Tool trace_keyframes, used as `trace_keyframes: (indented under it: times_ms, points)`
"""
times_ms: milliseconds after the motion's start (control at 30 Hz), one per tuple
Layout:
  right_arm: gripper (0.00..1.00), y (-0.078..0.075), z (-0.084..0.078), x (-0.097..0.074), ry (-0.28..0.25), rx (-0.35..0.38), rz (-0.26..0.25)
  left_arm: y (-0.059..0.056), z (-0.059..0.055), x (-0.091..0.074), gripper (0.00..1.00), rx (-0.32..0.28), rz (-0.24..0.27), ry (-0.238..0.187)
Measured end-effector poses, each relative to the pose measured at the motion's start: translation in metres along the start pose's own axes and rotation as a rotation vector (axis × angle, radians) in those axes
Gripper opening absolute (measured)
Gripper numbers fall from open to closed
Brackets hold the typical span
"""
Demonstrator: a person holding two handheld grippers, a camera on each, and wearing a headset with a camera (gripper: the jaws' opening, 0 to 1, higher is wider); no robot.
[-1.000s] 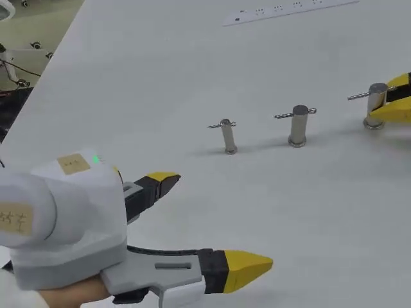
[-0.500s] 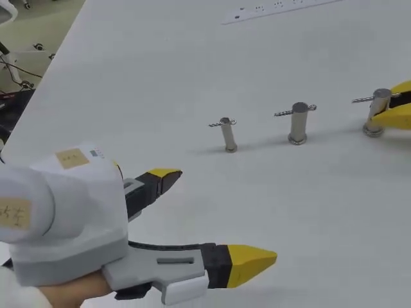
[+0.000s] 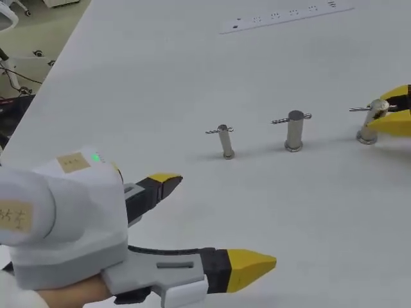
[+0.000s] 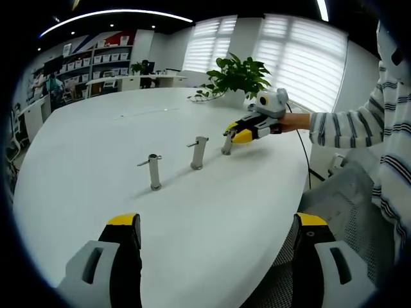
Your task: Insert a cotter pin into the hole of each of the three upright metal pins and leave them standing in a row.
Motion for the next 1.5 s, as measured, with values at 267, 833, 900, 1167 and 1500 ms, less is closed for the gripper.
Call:
trace_keyframes:
  times_ms: [267, 833, 900, 1167, 1500]
  points:
    - [0.47, 0.013, 0.037, -0.028, -0.081, 0.094, -0.046, 0.003, 0.009, -0.011, 0.99, 0.004, 0.02, -0.052]
    - [0.78, 0.064, 0.047, -0.07, -0.073, 0.192, -0.209, 0.015, 0.02, -0.044, 0.99, -0.004, -0.003, -0.137]
    - [0.8, 0.069, 0.043, -0.071, -0.048, 0.204, -0.231, 0.017, 0.018, -0.048, 0.99, -0.01, 0.003, -0.138]
    - [0.87, 0.089, 0.03, -0.074, 0.029, 0.212, -0.289, 0.025, 0.009, -0.061, 0.99, -0.04, 0.028, -0.144]
    - [0.87, 0.108, 0.038, -0.071, 0.013, 0.233, -0.347, 0.028, 0.007, -0.068, 0.99, -0.057, 0.047, -0.15]
Point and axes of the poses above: the centre of the closed fingertips' face, and the gripper's own axes: x roughly forward along the fingers, y roughly to its left, z roughly out of its top, the point moved 1 cm from there along -x, roughly backward along the fingers, and after that the axes turned 11 degrees about -z, right-handed, at the moved point
